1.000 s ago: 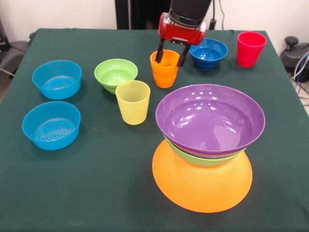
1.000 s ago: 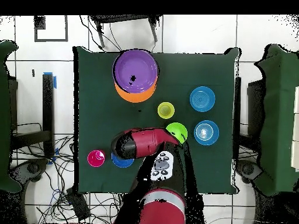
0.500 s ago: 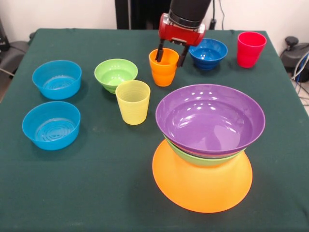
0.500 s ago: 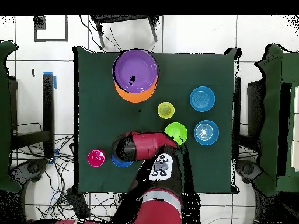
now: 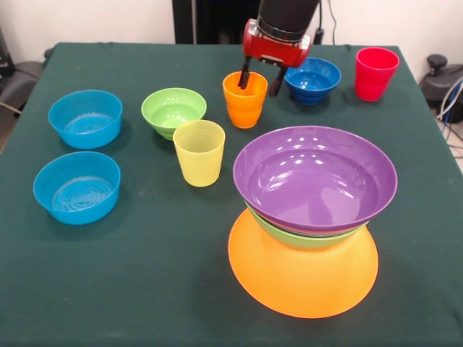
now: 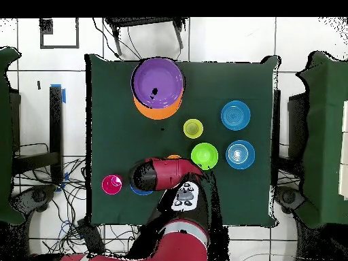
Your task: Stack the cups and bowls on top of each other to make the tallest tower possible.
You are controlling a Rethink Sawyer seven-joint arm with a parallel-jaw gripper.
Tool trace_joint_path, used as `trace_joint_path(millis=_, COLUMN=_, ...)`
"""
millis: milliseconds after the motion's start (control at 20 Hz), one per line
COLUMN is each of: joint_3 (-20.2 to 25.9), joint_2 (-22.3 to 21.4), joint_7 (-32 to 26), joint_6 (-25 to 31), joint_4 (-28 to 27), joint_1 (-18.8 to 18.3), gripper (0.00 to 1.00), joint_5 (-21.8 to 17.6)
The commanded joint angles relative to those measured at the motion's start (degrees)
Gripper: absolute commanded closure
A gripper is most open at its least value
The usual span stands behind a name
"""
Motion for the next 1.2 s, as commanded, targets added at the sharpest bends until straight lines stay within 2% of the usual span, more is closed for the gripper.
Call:
trace_joint_path(millis=50, joint_3=5.5, joint_2=1.6, joint_7=10.4, joint_6=-3.7, joint_4=3.5, joint_1=-0.1, gripper=0.00, joint_5=3.3)
trace_joint_path(millis=150, joint_3=6.5, joint_2=1.6, joint_7=9.2, joint_6=-4.1, joint_4=3.5, joint_1=-1.0, gripper=0.00, joint_5=3.1)
trace_joint_path(millis=200, joint_3=6.9, joint_2=1.4, joint_7=8.6, joint_6=-4.9, joint_4=3.5, joint_1=-1.4, gripper=1.00, joint_5=2.8)
trace_joint_path(millis=350, joint_3=7.1, joint_2=1.3, joint_7=8.7, joint_6=-6.1, joint_4=3.5, joint_1=-1.7, gripper=1.00, joint_5=2.8)
trace_joint_path(millis=550, joint_3=5.7, joint_2=3.5, joint_7=8.8, joint_6=-8.6, joint_4=0.7, joint_1=-0.8, gripper=1.00, joint_5=2.1)
trace_joint_path(millis=1050, joint_3=7.3, joint_2=4.2, joint_7=6.1, joint_6=-8.1, joint_4=-0.7, joint_1=-2.7, gripper=1.00, joint_5=1.6)
trace_joint_path(millis=1200, joint_3=7.0, joint_2=2.7, joint_7=5.5, joint_6=-5.0, joint_4=-1.0, joint_1=-2.5, gripper=1.00, joint_5=1.9)
